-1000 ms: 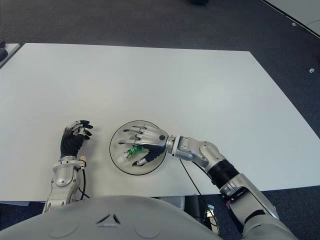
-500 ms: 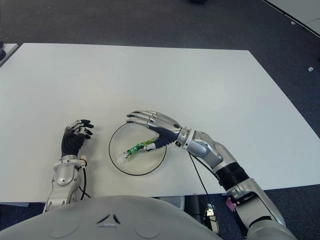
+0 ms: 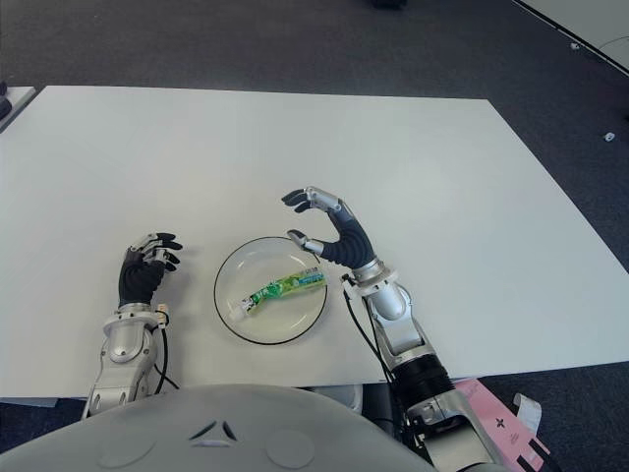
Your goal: Put the toothpaste on the table into the plate.
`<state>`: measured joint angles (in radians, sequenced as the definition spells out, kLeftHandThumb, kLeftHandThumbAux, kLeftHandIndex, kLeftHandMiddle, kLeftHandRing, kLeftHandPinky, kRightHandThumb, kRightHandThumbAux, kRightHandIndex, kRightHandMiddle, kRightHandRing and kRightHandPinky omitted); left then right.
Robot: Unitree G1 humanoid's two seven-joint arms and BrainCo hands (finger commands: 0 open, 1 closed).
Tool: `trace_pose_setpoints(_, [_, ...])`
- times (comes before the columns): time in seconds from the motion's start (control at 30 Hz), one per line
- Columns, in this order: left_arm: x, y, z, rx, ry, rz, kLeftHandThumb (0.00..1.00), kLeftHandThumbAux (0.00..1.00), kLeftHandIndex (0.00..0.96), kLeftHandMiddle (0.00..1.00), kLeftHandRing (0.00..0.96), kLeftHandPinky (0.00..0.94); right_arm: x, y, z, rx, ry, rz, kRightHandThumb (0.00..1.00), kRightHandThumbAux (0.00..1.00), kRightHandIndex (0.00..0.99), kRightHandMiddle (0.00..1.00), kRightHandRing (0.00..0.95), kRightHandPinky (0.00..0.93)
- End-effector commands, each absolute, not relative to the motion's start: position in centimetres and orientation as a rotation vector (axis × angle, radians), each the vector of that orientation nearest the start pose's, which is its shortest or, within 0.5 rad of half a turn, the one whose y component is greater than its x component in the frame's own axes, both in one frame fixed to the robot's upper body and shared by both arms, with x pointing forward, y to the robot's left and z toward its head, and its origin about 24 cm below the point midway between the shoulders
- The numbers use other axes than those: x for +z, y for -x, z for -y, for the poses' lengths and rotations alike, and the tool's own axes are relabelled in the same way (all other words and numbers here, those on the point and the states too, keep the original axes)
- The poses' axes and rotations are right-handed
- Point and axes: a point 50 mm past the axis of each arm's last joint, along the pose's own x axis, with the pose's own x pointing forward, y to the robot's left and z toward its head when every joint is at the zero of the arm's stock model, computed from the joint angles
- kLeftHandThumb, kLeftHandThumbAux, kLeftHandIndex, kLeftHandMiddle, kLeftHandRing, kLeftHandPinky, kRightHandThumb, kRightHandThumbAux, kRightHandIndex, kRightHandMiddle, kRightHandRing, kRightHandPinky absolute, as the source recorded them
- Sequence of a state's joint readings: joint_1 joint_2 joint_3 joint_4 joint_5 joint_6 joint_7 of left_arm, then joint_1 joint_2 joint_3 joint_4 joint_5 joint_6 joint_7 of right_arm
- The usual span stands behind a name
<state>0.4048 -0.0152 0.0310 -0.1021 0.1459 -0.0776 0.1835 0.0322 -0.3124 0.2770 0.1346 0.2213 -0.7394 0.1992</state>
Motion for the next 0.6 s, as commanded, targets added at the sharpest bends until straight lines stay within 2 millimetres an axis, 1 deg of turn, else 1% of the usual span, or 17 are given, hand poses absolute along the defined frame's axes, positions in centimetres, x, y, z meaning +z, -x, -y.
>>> trace_pose_setpoints(0.03, [-1.1, -16.3, -18.6, 0.293, -0.166, -0.229, 0.833, 0.684, 0.400, 0.487, 0.599, 0.582, 4.9, -21.9, 15.9, 0.295, -0.053, 0.409, 0.640, 0.755, 0.407, 0.436, 0.437, 0.471])
trace_pose_setpoints(0.1, [-1.1, -16.3, -18.6, 0.293, -0.166, -0.230, 0.833, 0.683, 0.401, 0.486, 0.598, 0.582, 4.9, -21.9, 15.9, 0.263, -0.077, 0.403, 0.675, 0.740, 0.418, 0.474, 0.483, 0.505])
trace_pose_setpoints(0.3, [-1.2, -16.4, -18.6, 0.292, -0.161, -0.228, 0.833, 0.683, 0.401, 0.485, 0.596, 0.581, 4.1, -22.0, 16.3, 0.157, -0.120, 0.372, 0.698, 0.729, 0.430, 0.541, 0.544, 0.565])
trace_pose_setpoints(0.43, [-1.2, -16.4, -18.6, 0.293, -0.161, -0.230, 0.833, 0.683, 0.402, 0.486, 0.596, 0.582, 3.1, -21.8, 17.0, 0.083, -0.100, 0.326, 0.701, 0.727, 0.433, 0.574, 0.568, 0.567])
trace_pose_setpoints(0.6, [-1.2, -16.5, -18.6, 0.295, -0.163, -0.231, 0.832, 0.684, 0.399, 0.488, 0.599, 0.588, 2.1, -21.6, 17.8, 0.027, -0.084, 0.295, 0.701, 0.726, 0.433, 0.588, 0.576, 0.566])
